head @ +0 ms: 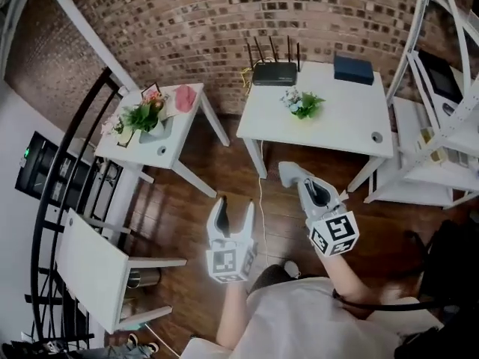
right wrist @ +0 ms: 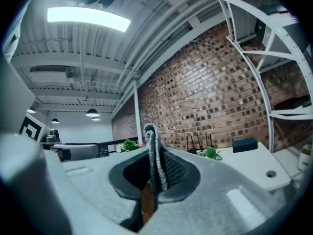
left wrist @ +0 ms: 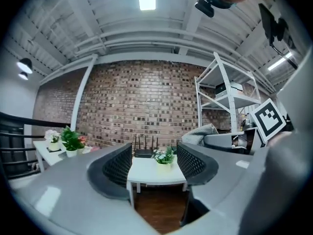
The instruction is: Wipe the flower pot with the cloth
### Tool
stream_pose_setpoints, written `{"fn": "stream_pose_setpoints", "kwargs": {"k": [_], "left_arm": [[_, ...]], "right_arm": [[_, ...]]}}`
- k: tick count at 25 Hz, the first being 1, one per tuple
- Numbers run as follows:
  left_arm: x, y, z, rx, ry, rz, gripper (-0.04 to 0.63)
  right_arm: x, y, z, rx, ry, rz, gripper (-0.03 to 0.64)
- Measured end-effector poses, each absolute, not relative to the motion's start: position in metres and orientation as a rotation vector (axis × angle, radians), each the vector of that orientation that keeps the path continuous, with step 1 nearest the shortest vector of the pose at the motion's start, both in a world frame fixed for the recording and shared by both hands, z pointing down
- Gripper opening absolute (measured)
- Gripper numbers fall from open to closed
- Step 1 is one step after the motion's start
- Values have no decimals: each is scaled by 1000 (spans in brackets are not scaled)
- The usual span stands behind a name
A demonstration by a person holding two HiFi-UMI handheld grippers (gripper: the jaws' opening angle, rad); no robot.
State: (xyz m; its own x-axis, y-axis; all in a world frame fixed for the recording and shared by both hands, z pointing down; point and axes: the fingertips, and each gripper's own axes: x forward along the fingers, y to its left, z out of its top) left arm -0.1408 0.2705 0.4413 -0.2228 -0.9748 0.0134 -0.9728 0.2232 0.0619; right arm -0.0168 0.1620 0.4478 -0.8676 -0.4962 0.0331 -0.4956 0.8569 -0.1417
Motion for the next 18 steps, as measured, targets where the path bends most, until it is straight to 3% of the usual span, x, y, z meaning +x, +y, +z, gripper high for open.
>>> {"fn": "stream_pose_setpoints", "kwargs": {"k": [8, 18], "left_arm": [[-125, 136, 475, 2201, -2089, -26, 293], [-170, -38, 473, 2388, -1885, -18, 320]], "right_arm": [[18, 69, 473, -1198, 2923, -262, 3], [-25, -91, 451, -1380, 2842, -177, 3]]}}
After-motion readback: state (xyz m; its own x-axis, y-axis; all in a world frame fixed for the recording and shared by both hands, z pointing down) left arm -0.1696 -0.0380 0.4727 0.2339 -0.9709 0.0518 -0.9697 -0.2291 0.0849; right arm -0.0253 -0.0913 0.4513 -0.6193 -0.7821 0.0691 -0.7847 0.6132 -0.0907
